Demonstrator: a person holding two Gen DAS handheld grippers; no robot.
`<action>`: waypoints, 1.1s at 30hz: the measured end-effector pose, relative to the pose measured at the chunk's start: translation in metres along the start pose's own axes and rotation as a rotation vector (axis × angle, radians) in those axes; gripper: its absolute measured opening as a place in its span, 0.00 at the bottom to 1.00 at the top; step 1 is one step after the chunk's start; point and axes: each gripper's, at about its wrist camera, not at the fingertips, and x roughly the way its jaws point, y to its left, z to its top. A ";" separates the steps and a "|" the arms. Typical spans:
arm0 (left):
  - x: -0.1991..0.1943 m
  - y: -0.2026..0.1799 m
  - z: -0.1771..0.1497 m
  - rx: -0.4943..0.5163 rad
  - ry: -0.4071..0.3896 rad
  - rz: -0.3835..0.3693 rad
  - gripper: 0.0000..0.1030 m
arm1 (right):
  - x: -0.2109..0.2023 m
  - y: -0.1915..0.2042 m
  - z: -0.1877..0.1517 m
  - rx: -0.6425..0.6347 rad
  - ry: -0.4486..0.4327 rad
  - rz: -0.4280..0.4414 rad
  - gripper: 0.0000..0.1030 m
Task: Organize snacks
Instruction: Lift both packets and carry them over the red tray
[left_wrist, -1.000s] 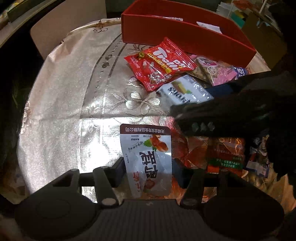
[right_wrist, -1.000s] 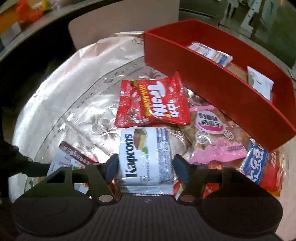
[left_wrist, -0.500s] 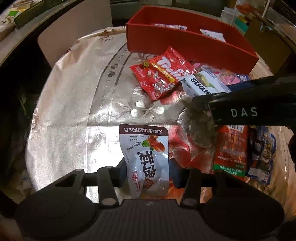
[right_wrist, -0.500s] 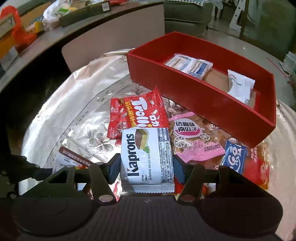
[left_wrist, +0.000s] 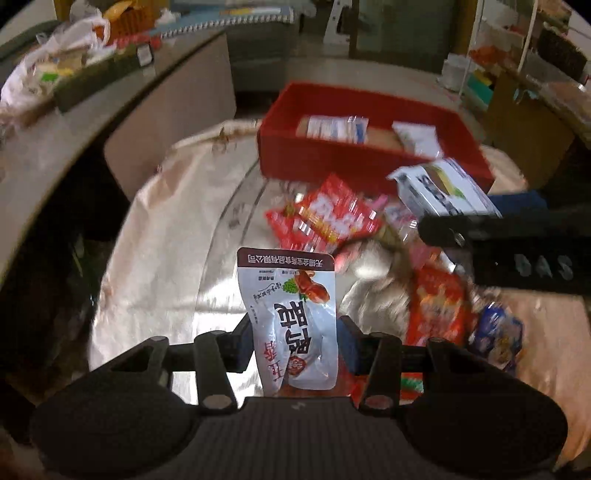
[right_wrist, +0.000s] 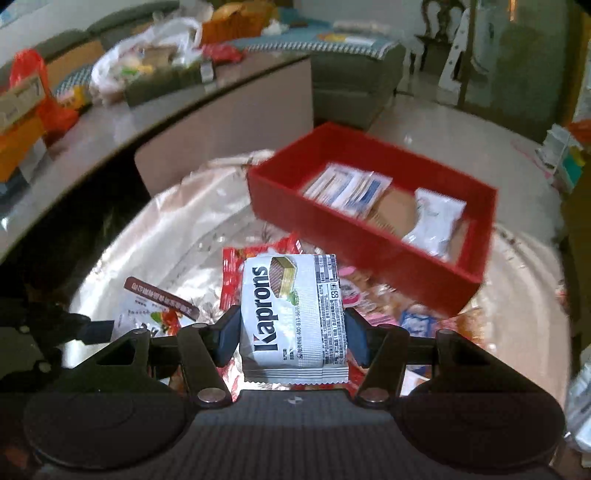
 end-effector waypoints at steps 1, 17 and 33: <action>-0.002 -0.002 0.006 0.000 -0.019 -0.011 0.39 | -0.008 -0.003 -0.001 0.012 -0.016 0.001 0.64; 0.023 -0.036 0.056 0.024 -0.078 -0.032 0.39 | -0.003 -0.049 -0.001 0.108 -0.014 -0.059 0.64; 0.036 -0.035 0.077 0.015 -0.097 -0.025 0.39 | -0.007 -0.060 0.011 0.151 -0.056 -0.065 0.64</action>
